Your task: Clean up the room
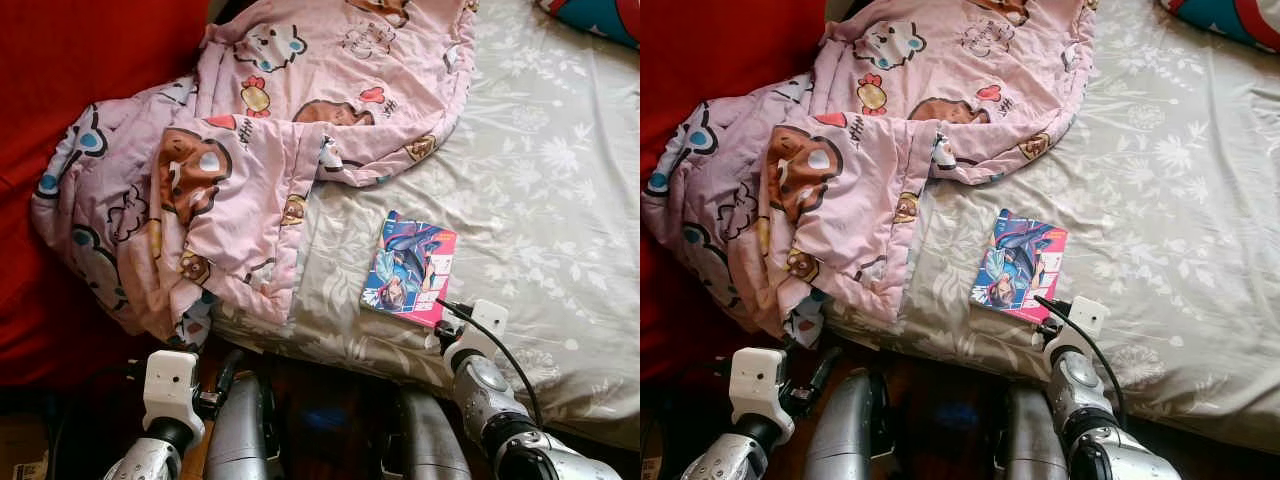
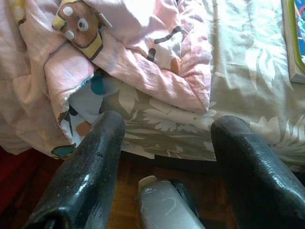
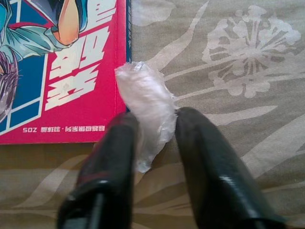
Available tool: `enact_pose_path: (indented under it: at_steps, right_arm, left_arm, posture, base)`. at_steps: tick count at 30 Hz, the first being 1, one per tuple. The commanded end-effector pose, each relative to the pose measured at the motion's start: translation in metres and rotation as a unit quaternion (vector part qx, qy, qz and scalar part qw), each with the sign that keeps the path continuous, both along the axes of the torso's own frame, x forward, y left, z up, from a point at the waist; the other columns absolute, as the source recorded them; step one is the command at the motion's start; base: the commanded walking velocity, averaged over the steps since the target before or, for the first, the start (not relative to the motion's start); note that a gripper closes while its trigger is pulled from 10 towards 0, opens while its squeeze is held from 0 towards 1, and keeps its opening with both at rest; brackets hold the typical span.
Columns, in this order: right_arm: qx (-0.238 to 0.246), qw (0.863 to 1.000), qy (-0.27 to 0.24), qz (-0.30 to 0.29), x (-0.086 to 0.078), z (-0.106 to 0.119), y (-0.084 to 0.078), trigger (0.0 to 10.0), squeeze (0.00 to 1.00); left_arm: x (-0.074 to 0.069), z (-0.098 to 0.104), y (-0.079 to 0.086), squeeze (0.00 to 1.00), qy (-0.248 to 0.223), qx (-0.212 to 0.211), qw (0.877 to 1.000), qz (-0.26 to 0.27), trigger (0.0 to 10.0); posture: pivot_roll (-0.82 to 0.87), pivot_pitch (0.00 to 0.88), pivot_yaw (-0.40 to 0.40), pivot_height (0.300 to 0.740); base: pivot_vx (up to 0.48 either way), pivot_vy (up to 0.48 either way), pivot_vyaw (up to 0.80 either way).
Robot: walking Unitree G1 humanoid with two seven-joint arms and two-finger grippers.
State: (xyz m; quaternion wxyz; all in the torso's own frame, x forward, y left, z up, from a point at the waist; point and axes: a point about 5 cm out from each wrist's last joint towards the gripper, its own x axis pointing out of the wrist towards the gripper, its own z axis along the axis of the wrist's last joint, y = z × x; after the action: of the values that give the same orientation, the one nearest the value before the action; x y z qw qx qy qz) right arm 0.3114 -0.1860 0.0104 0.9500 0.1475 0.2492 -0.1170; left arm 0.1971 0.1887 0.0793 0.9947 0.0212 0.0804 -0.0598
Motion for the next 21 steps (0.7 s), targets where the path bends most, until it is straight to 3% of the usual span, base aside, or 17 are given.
enact_pose_path:
  at_steps: [1, 21]
  right_arm:
    - [0.005, 1.000, 0.028, -0.012, -0.0124, -0.0130, -0.0031, 0.0, 0.00]
    - [0.003, 0.999, 0.031, -0.023, -0.0146, -0.0141, -0.0089, 0.0, 0.00]
  left_arm:
    - [-0.0082, -0.0066, 0.0037, 0.00, 0.025, 0.003, 1.000, 0.005, 10.0]
    - [-0.0031, -0.0066, 0.0038, 0.00, 0.025, 0.010, 1.000, 0.001, 10.0]
  posture:
    - [0.07, 0.341, -0.001, 0.627]
    - [0.07, 0.312, 0.001, 0.627]
  base:
    - [0.000, 0.000, 0.00]
    - [0.000, 0.000, 0.00]
